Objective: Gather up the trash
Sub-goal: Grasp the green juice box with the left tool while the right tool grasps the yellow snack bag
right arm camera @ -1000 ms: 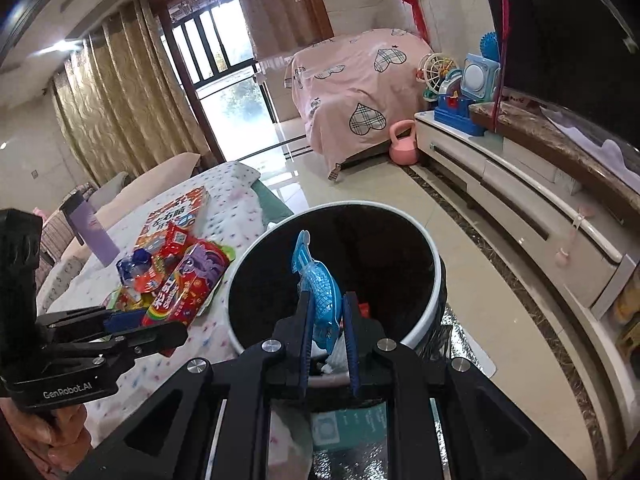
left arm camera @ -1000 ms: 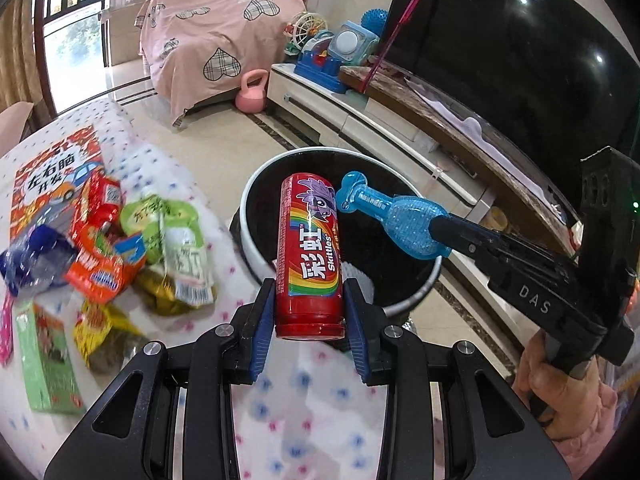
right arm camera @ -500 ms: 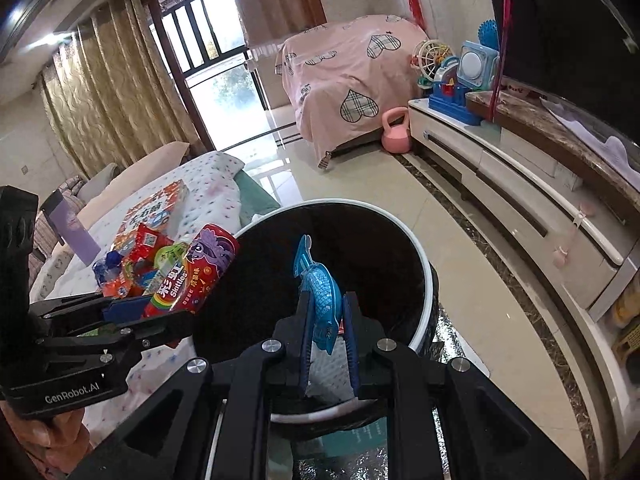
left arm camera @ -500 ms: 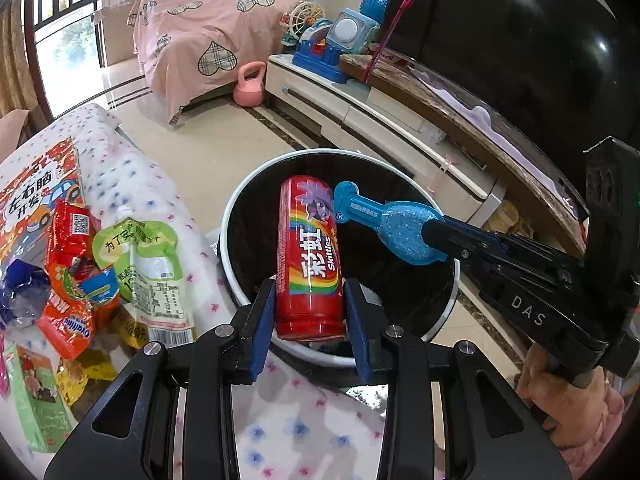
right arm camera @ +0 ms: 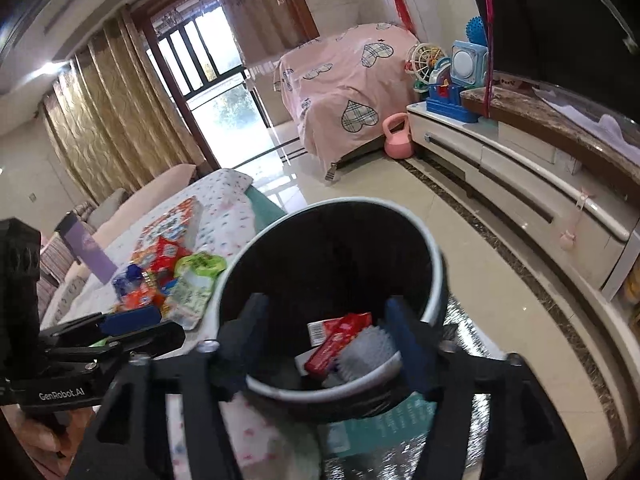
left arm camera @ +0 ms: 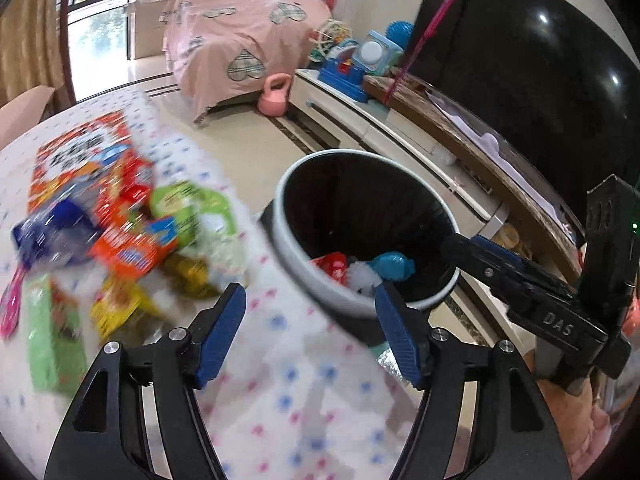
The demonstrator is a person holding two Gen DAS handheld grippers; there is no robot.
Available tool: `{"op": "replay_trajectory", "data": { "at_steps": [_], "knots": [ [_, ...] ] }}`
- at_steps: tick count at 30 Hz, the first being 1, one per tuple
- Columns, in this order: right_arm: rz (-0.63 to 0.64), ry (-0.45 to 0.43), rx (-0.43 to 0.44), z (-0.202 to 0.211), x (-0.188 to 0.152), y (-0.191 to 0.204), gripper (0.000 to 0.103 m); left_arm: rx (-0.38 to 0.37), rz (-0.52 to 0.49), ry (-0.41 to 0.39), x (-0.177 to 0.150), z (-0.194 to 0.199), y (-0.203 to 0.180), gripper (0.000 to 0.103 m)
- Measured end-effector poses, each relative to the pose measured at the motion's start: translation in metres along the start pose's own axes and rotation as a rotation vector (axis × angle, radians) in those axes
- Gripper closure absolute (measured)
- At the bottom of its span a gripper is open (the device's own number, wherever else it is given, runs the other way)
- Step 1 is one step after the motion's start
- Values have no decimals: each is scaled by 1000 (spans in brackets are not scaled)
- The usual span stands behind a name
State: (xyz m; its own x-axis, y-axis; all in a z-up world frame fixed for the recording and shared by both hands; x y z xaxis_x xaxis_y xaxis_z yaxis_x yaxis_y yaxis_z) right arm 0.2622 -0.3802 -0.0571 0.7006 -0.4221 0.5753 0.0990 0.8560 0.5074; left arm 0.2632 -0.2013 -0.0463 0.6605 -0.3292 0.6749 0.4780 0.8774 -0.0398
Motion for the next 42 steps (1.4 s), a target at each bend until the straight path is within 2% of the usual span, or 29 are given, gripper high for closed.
{"op": "replay_trajectory", "data": {
  "at_steps": [1,5,7,15,21,33,36,38,40,42],
  "knots": [
    [-3,-1,9,2,-4,4,23,6,12,-3,-6,5,4,32],
    [-8,7,49,8,-22,21,11,28,69,-7,-34,26,23,32],
    [-6,18,66,10,-33,32,9,48,97,-12,-48,38,35,32],
    [23,64,120,10,-68,71,8,97,213,-17,-94,66,79,32],
    [56,106,139,1,-92,99,8,130,265,-15,-118,79,102,32],
    [115,141,142,-20,-115,136,8,141,301,-15,-131,85,123,32],
    [116,160,145,-28,-118,138,14,141,297,-13,-131,83,124,32],
    [117,175,140,-36,-120,140,30,145,293,-7,-128,80,125,32],
    [122,184,132,-43,-121,142,37,149,289,-1,-126,77,126,32],
    [125,190,138,-49,-120,145,38,153,283,6,-122,72,128,32]
  ]
}}
Point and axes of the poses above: each gripper's, at about its wrist camera, not at the fingertips, and z roughly against the way its jaws point, y to its left, x to its top, the point moved 6 cm from there along -z, roughly the way its jaws point, and after that the axes turned 15 degrees about -z, right-handed, at the moved point
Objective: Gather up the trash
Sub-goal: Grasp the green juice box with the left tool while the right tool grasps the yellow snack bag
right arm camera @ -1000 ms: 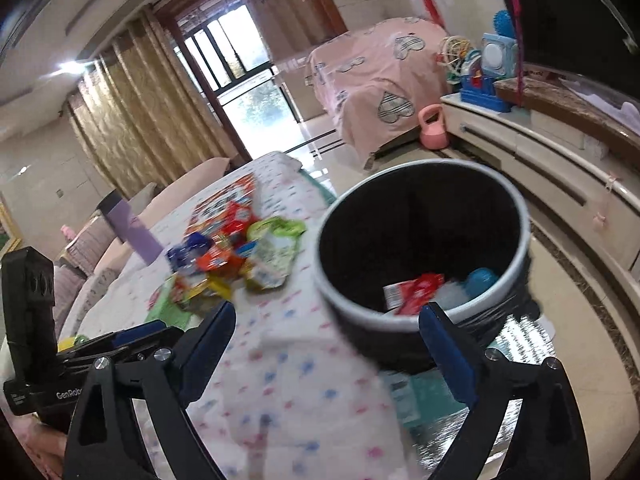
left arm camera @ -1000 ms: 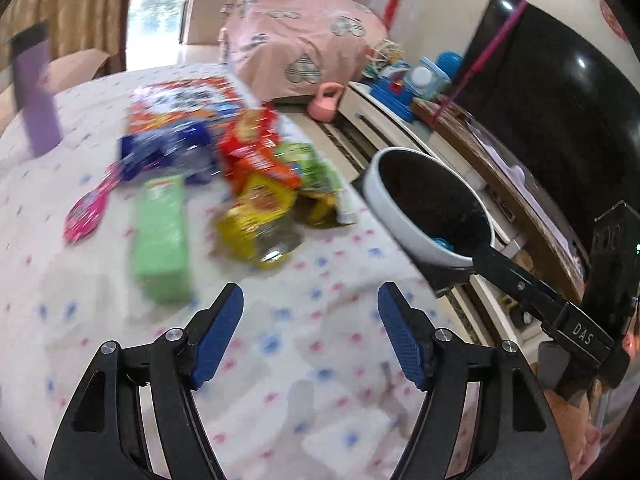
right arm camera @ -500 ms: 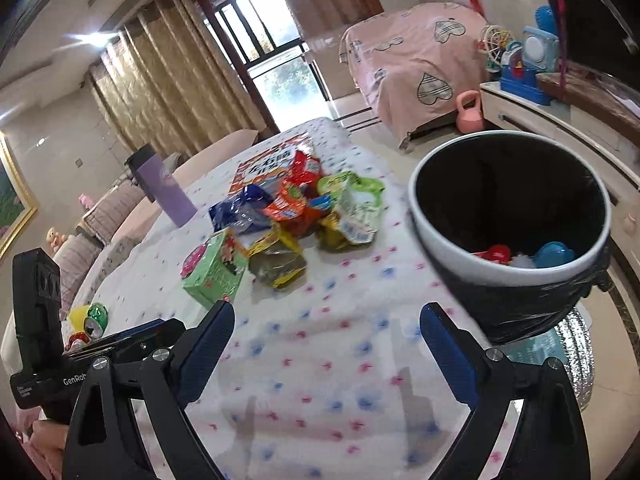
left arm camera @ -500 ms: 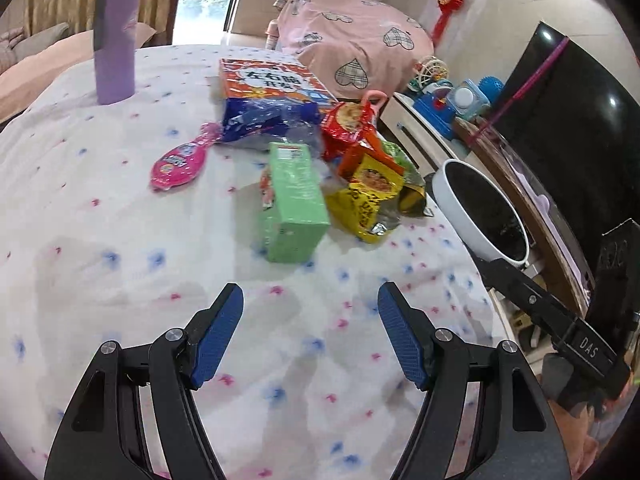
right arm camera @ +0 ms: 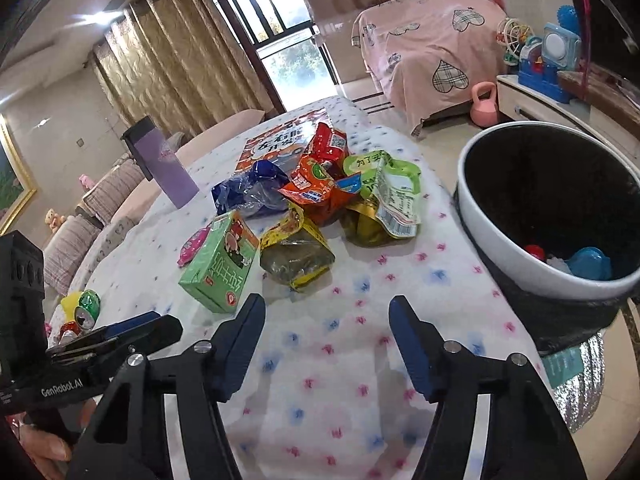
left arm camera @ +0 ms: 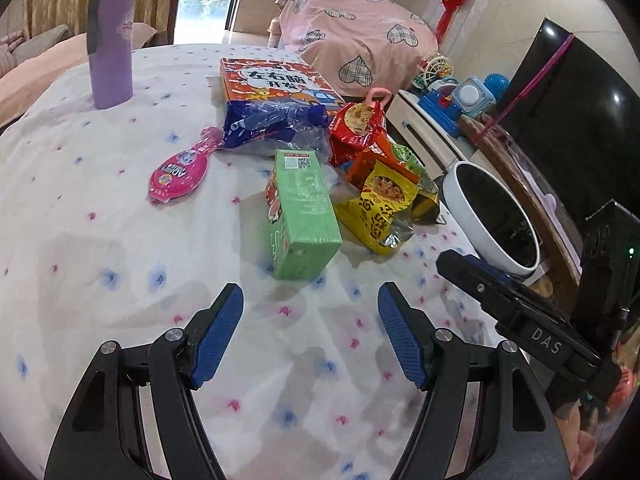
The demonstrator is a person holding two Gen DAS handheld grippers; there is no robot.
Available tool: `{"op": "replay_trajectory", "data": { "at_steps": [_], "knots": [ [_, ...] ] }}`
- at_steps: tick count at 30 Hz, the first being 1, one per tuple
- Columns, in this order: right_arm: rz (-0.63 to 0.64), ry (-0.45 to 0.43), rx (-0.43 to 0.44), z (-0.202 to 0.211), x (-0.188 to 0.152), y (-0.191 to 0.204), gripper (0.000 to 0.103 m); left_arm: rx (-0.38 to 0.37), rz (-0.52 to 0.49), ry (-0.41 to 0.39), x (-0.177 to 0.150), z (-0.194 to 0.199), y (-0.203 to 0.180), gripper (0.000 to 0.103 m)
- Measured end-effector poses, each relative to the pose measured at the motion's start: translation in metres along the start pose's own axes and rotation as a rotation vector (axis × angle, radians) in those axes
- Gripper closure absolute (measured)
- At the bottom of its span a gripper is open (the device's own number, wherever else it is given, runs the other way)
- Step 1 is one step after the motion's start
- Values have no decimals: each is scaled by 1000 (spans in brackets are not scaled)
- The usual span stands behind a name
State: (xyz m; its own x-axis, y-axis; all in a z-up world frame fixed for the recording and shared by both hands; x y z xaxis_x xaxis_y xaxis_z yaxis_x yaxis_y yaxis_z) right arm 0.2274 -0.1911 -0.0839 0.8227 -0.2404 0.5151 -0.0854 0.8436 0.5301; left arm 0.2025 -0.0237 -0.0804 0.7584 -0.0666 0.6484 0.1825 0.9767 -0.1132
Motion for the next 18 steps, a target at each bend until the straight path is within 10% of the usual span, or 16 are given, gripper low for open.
{"op": "replay_trajectory", "data": {
  "at_steps": [14,18],
  "knots": [
    [67,52,-26,-43,22,11,58,31,-14,27,25,-36,10,33],
    [79,77,-45,-57,20,11,90,18,-30,57,23,-47,10,71]
  ]
}}
Point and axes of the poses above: each gripper's, at about its wrist camera, not at the fingertips, and z roughly against the way its jaws point, y to its left, x to its top, the point moved 6 cm from there along -z, roughly the way its jaws point, and after that the axes turned 15 degrees about -z, right-handed, at the moved point
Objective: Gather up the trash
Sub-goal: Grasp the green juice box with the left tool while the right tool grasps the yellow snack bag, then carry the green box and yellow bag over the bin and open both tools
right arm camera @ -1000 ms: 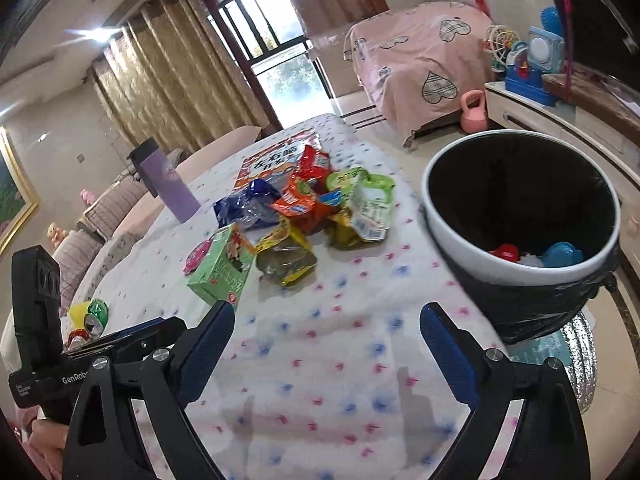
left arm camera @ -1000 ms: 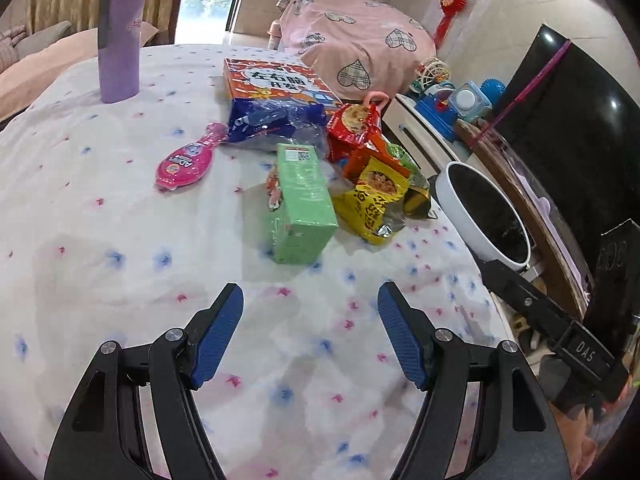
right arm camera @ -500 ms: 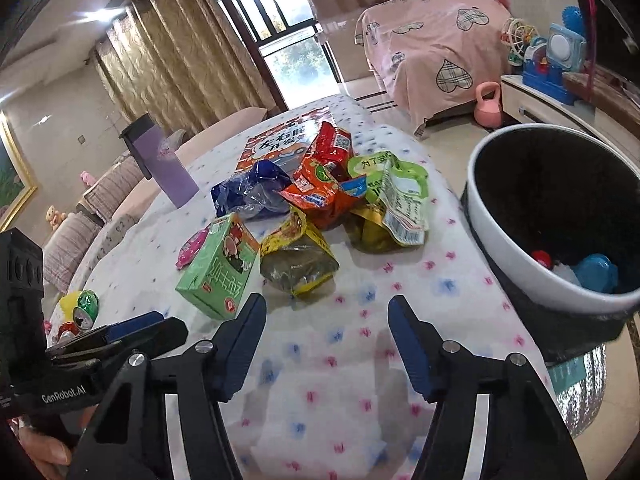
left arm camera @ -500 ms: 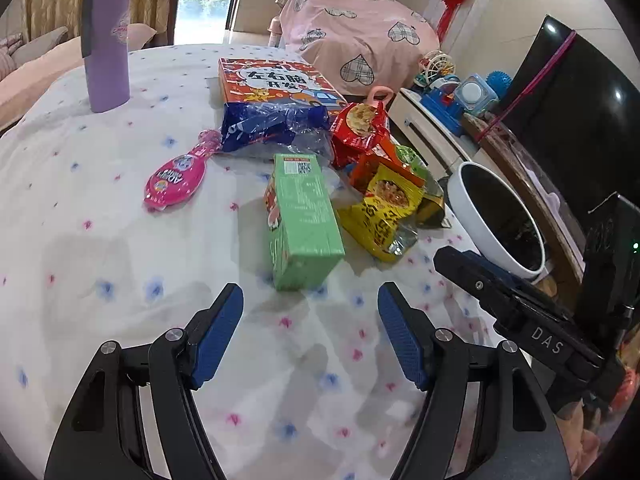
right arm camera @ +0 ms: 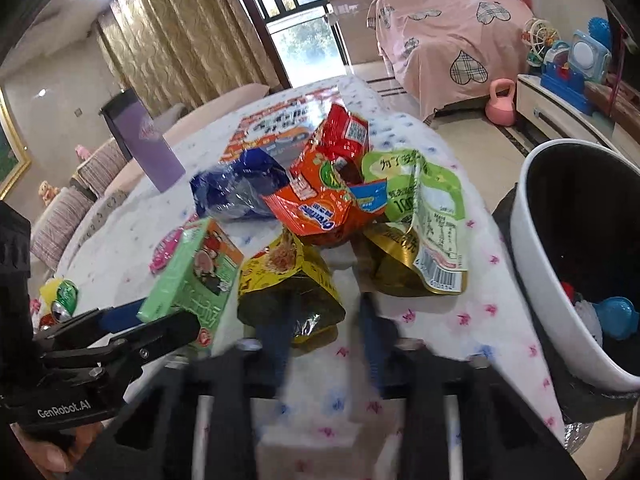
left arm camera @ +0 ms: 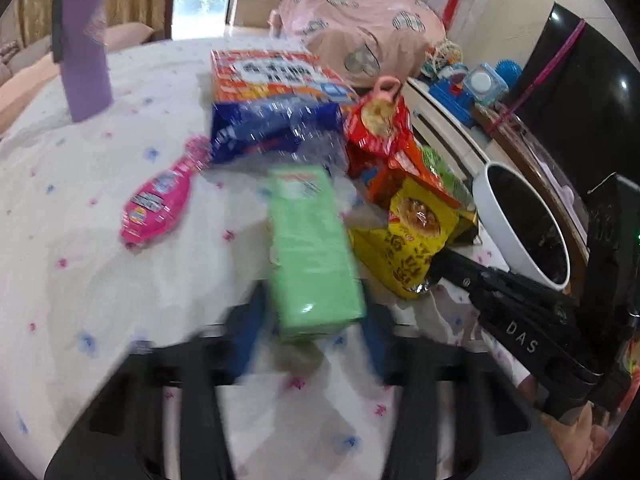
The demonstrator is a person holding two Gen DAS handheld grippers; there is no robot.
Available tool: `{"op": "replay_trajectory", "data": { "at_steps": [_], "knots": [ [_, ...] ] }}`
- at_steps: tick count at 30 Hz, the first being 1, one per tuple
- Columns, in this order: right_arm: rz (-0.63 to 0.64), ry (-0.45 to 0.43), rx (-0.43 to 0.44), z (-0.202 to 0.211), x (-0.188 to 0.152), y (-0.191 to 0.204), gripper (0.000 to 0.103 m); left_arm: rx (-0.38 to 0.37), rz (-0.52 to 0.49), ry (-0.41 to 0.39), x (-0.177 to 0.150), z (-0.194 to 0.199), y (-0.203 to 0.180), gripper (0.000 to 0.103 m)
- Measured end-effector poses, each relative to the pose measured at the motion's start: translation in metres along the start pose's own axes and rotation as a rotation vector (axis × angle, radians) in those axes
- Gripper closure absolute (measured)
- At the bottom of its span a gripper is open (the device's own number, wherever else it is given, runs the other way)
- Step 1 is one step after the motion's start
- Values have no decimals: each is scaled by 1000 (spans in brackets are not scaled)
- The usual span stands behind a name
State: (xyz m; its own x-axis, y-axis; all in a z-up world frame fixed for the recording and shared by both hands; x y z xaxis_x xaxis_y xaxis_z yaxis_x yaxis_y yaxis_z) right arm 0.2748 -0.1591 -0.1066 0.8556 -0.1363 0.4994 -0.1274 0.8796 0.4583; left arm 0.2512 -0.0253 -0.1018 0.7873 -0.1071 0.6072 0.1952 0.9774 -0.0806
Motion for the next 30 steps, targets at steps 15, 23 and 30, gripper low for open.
{"op": "replay_trajectory", "data": {
  "at_steps": [15,23,30],
  "knots": [
    [-22,-93,36,71,-19,-14,103,-57,-73,-49,-20,41,-42,72],
    [-88,-154,7,116,-27,-48,103,-112,-171,-74,-15,53,-94,72],
    [-143,-209,-14,147,-30,-80,103,-135,-237,-73,-13,54,-128,72]
  ]
}}
Point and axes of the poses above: each gripper's, at about its wrist camera, not at the fingertips, and z roughly against the way its jaws point, y to its left, x to its top, the point moved 6 cm from there along -z, roughly the way its jaws point, and after that the axes turned 15 degrees about -z, right-handed, at the moved point
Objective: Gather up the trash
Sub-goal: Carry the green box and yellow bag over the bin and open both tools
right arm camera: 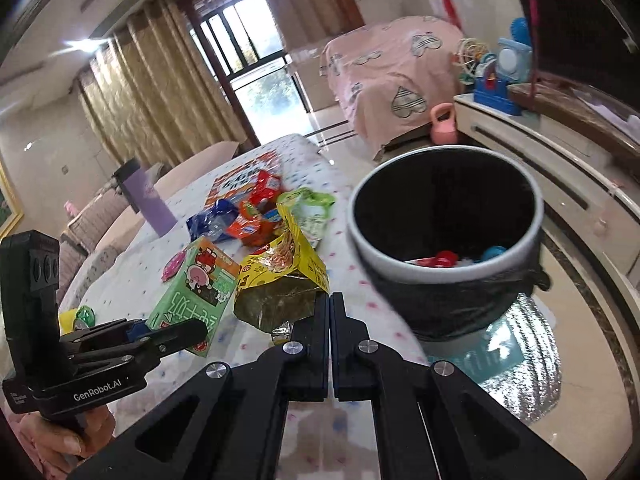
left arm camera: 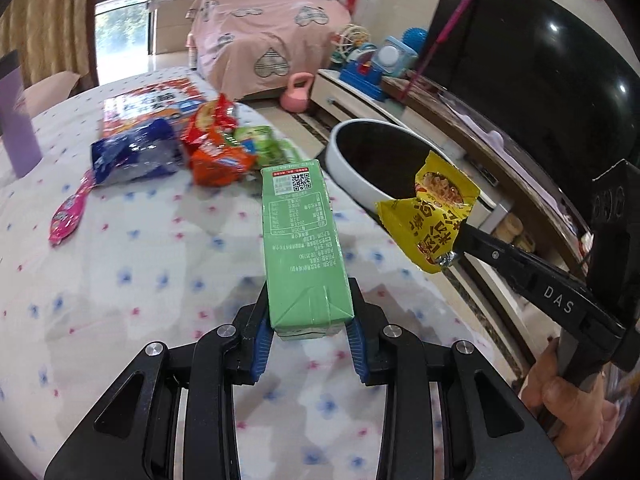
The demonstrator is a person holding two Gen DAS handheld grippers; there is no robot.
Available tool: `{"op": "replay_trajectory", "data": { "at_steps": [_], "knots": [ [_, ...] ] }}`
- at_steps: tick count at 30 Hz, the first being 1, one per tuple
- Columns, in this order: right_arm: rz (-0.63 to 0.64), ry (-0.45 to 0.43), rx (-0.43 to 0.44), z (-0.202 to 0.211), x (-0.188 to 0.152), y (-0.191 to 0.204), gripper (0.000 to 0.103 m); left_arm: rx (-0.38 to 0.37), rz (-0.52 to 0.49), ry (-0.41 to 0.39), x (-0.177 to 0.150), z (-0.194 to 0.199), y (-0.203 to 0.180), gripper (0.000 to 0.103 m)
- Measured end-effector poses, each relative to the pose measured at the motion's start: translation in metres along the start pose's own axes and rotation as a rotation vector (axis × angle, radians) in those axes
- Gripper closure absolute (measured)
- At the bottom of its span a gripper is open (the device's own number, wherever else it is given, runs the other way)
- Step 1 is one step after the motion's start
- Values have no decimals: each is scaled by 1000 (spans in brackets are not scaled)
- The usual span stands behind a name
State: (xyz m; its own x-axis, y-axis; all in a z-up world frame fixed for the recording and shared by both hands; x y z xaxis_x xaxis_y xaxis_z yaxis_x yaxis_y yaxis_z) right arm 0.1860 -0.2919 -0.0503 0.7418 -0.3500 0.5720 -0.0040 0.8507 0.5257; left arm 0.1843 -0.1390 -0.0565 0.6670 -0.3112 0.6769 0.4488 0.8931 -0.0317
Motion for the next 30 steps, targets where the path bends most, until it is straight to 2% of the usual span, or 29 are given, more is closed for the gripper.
{"op": "replay_trajectory", "data": {
  "at_steps": [14,30],
  "knots": [
    [-52,-52,-21,22,13,-34,103,-18,-75,-1,23,-9,-33,72],
    [-74,-80,-60,19,39,-60,103,-34,-127,6,55,-34,-54,72]
  ]
}}
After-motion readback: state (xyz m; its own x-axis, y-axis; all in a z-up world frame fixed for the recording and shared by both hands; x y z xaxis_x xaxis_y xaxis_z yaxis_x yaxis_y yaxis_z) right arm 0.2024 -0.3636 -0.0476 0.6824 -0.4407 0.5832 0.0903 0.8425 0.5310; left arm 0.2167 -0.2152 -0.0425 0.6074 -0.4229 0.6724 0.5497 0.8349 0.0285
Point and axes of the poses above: each gripper's, at about its wrist camera, not at the fingertips, and z roughly against the way its jaws point, y to its left, x to its top, the point moved 6 cm from there along -z, roughly the way its jaws point, and after that the axes turned 15 degrees about -z, right-handed, at the moved point
